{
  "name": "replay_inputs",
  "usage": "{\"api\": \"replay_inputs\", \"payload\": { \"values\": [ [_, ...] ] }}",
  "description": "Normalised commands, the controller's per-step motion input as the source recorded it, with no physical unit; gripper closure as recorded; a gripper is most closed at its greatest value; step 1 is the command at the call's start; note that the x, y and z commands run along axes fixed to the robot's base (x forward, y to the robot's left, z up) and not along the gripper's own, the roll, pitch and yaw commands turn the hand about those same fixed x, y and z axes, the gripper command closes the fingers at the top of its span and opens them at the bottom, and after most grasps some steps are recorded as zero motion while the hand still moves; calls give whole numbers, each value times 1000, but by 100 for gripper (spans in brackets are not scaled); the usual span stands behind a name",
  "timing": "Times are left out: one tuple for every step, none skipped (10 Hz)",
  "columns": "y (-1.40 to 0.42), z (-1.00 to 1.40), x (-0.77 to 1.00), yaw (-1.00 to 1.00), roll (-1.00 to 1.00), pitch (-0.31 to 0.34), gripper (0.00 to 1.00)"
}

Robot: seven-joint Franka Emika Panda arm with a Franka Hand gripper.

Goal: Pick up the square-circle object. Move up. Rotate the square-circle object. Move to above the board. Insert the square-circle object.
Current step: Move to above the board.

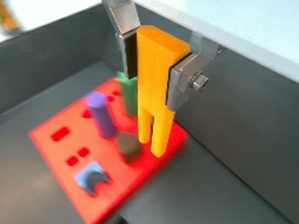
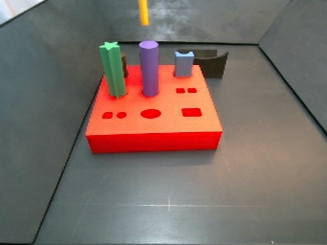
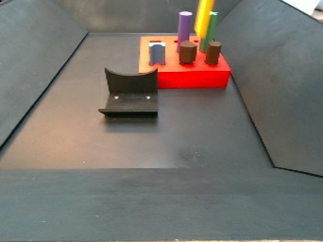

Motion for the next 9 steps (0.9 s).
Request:
{"api": "replay_inputs", "payload": {
  "values": [
    [-1000,239,193,1000,58,84,100],
    [-1000,245,200,1000,52,90,100],
    [-1000,245,208,1000,51,99,100],
    [-1000,244,222,1000,49,108,100],
    [-1000,245,243,1000,49,122,100],
    [-1000,251,257,1000,51,134,100],
    [-1000,251,298,1000,56,147,100],
    [-918,224,297,1000,59,154,100],
    [-531,128,214,1000,67,172,100]
  ]
}}
